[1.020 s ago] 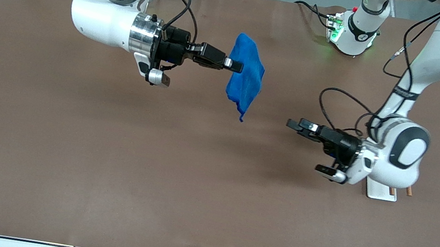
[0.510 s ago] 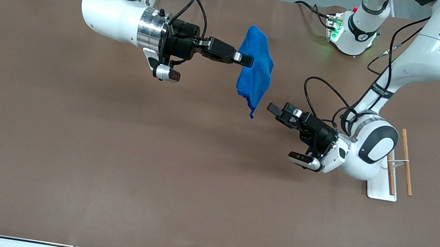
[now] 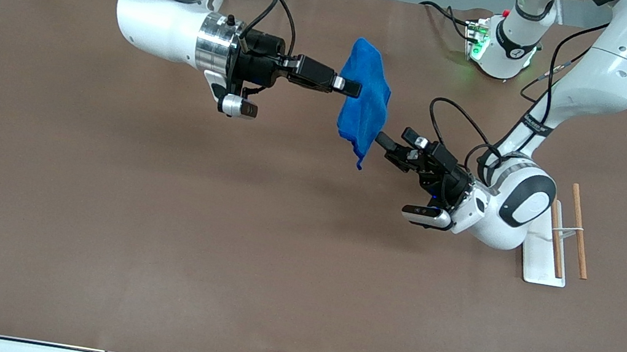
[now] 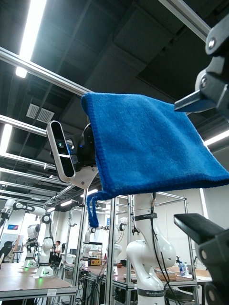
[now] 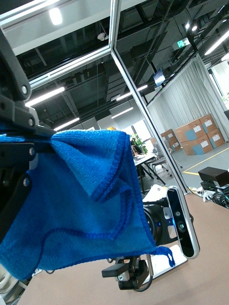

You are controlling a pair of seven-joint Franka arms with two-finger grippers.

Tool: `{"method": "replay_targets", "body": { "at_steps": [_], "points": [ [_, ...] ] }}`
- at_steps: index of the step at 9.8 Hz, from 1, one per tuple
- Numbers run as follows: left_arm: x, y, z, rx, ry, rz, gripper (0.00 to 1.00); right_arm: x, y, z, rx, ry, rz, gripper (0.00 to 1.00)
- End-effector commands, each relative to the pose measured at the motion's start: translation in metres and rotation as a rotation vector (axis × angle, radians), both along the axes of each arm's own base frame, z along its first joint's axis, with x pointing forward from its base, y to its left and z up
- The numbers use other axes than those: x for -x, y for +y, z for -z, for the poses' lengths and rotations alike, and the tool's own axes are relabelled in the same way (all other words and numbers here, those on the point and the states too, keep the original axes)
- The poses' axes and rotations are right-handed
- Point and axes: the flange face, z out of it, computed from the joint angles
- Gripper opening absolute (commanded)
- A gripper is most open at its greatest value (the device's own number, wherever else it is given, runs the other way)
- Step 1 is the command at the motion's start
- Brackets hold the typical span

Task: Right arm passes towel to left arm to hang
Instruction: 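Hold the towel up with the right gripper while the left gripper grasps it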

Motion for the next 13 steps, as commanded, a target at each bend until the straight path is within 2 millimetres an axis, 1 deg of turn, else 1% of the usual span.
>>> {"method": "replay_targets", "body": {
  "at_steps": [1,3,4,5,6,8,10,11,12,13],
  "points": [
    [0.011,-0.008,0.005,0.033,-0.006,-0.016,0.85,-0.001,0.004,-0.003,-0.022,0.006,0.012,0.00],
    [0.011,-0.009,-0.001,0.035,-0.015,-0.016,0.73,-0.001,0.004,-0.003,-0.020,0.005,0.013,0.00],
    [0.010,-0.008,-0.002,0.035,-0.017,-0.018,0.65,0.000,0.004,-0.003,-0.021,0.006,0.012,0.00],
    [0.009,-0.006,-0.006,0.037,-0.023,-0.021,0.54,0.000,0.004,-0.003,-0.021,0.006,0.013,0.00],
    [0.009,-0.004,-0.006,0.035,-0.025,-0.024,0.45,0.000,0.004,-0.002,-0.018,0.007,0.017,0.00],
    [0.008,-0.002,-0.007,0.038,-0.026,-0.027,0.24,0.000,0.004,-0.002,-0.018,0.007,0.017,0.00],
    [0.003,0.010,-0.006,0.037,-0.024,-0.045,0.04,0.000,0.004,-0.002,-0.017,0.007,0.018,0.00],
    [0.000,0.012,-0.013,0.046,-0.024,-0.058,0.00,0.000,0.004,-0.002,-0.018,0.008,0.019,0.00],
    [-0.008,0.020,-0.043,0.064,-0.015,-0.095,0.00,0.000,0.004,-0.002,-0.018,0.008,0.019,0.00],
    [-0.013,0.027,-0.065,0.016,0.025,-0.089,0.00,0.000,0.004,-0.002,-0.019,0.011,0.019,0.00]
  ]
}}
